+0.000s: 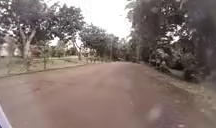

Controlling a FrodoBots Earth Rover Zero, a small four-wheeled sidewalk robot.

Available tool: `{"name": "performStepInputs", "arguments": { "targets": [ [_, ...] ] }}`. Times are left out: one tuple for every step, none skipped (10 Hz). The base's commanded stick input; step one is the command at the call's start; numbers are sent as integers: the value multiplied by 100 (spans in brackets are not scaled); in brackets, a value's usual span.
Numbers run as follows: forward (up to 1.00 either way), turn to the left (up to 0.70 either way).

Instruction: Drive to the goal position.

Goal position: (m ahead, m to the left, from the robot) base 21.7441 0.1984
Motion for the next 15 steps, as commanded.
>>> {"name": "performStepInputs", "arguments": {
  "targets": [
    [70, -29],
    [70, -35],
    [70, -35],
    [70, -35],
    [70, -12],
    [70, 0],
    [70, 0],
    [70, 0],
    [70, 0],
    [70, 0],
    [70, 0],
    [70, 0],
    [70, 0],
    [70, 0],
    [70, 0]
  ]
}}
